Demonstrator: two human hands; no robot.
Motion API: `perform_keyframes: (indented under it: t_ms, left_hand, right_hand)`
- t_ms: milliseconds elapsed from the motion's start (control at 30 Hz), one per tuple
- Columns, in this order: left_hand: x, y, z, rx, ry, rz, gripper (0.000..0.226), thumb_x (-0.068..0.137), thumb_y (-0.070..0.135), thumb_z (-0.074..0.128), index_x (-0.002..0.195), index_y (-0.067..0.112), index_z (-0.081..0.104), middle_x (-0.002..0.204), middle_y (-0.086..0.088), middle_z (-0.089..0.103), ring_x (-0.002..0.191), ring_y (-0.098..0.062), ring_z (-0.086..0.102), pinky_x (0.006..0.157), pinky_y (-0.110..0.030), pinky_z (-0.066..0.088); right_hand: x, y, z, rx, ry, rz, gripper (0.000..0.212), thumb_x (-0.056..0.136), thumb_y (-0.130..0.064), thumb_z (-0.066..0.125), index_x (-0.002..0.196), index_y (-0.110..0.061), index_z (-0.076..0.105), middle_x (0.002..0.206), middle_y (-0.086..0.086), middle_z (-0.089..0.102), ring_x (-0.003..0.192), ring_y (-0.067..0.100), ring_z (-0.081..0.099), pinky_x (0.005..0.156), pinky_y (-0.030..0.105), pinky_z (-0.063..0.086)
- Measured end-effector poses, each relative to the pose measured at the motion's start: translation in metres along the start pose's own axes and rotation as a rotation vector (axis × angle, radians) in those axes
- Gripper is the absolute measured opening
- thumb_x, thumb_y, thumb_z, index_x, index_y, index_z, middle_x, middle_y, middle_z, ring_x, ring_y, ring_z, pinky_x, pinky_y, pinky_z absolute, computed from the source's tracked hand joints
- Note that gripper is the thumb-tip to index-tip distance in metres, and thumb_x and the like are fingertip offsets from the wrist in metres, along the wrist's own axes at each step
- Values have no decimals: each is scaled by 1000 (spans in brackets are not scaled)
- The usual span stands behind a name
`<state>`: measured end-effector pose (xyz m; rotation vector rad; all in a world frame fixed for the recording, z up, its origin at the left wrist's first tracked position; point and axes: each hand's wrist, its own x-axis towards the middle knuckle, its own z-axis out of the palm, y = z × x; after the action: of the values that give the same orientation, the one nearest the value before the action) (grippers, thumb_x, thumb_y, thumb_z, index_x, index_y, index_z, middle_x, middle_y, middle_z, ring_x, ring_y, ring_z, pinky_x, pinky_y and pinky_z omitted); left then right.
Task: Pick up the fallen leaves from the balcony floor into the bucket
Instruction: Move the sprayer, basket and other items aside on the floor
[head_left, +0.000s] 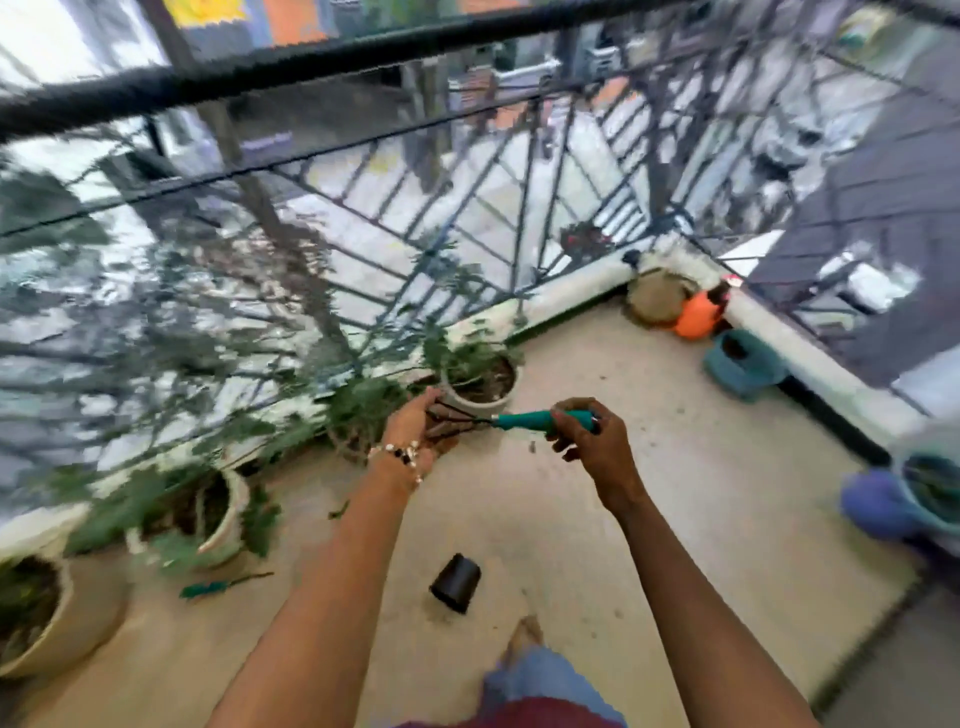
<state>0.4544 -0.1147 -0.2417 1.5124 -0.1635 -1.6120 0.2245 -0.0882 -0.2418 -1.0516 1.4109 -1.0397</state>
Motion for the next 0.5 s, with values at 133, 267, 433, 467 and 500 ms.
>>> perform_keyframes:
  t_ms: [133, 267, 433, 467, 500]
  left_hand:
    - [25, -26, 137, 158, -143, -48, 21, 95, 31, 54, 94, 13, 63, 84, -10, 66, 67, -24, 66, 65, -34, 55]
    - [42, -44, 246, 246, -245, -142, 22, 96, 30, 52, 80, 16, 60, 74, 0, 61, 66, -17, 61, 63, -30, 48]
    - [65, -62, 366, 312, -379, -212, 14, 95, 26, 54, 88, 17, 62, 85, -7, 69, 76, -29, 68, 79, -42, 52]
    - [73, -68, 393, 329, -399, -231, 12, 95, 23, 55, 90, 16, 63, 90, -9, 68, 79, -31, 66, 83, -42, 51]
    - [77, -71, 416, 344, -420, -235, 10, 94, 20, 55, 92, 14, 64, 95, -11, 65, 84, -32, 65, 84, -43, 51]
  right_hand:
    - [34, -7, -115, 99, 223, 1, 13, 90, -14, 67, 98, -7, 60, 71, 14, 66, 53, 16, 58, 46, 23, 44]
    - [56, -13, -198, 185, 411, 43, 23, 89, -20, 70, 97, 0, 62, 69, 10, 63, 56, 18, 57, 48, 25, 44]
    - [91, -1, -288, 296, 595, 92, 17, 88, -22, 70, 92, -7, 62, 72, 11, 62, 55, 16, 56, 49, 27, 45]
    - [104, 5, -308, 313, 631, 107, 17, 88, -22, 70, 92, -8, 62, 72, 12, 62, 55, 16, 56, 49, 27, 45]
    - [115, 9, -325, 327, 659, 120, 18, 89, -23, 70, 92, -7, 61, 72, 12, 62, 55, 16, 56, 49, 27, 45]
